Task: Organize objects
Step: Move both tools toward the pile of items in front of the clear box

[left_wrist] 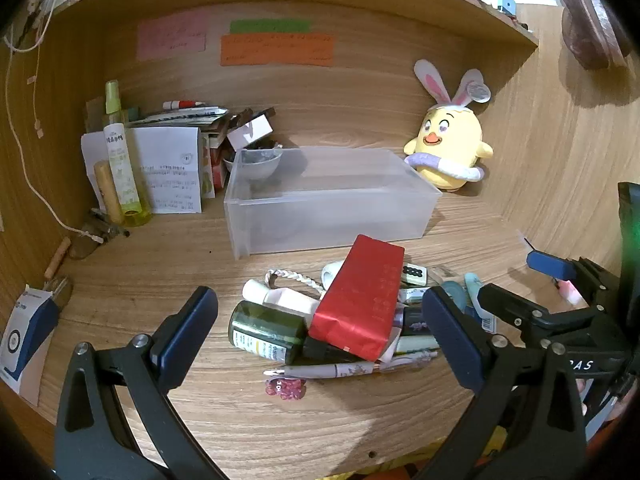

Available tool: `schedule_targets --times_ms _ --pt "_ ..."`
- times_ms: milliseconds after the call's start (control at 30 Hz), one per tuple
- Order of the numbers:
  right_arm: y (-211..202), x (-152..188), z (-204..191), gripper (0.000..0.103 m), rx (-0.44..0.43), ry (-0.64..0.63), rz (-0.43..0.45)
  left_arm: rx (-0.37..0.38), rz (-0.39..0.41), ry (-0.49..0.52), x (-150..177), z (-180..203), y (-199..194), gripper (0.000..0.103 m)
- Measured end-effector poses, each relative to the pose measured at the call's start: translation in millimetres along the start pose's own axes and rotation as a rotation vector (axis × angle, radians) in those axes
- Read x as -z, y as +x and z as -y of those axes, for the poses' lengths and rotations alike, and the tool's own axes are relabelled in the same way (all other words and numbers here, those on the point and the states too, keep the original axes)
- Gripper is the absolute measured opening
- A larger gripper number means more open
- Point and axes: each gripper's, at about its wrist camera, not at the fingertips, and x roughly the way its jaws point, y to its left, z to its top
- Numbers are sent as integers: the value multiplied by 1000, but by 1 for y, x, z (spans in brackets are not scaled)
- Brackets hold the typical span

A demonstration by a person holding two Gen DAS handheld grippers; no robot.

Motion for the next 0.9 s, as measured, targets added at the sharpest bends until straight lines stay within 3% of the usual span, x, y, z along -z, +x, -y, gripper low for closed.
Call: schedule_targets --times_ms 467,900 --pt "-4 0 -2 103 -6 -5 3 2 15 9 1 3 -6 103" --pt "-3 -1 -3 103 -23 -1 -5 11 -19 -7 1 2 -1 103"
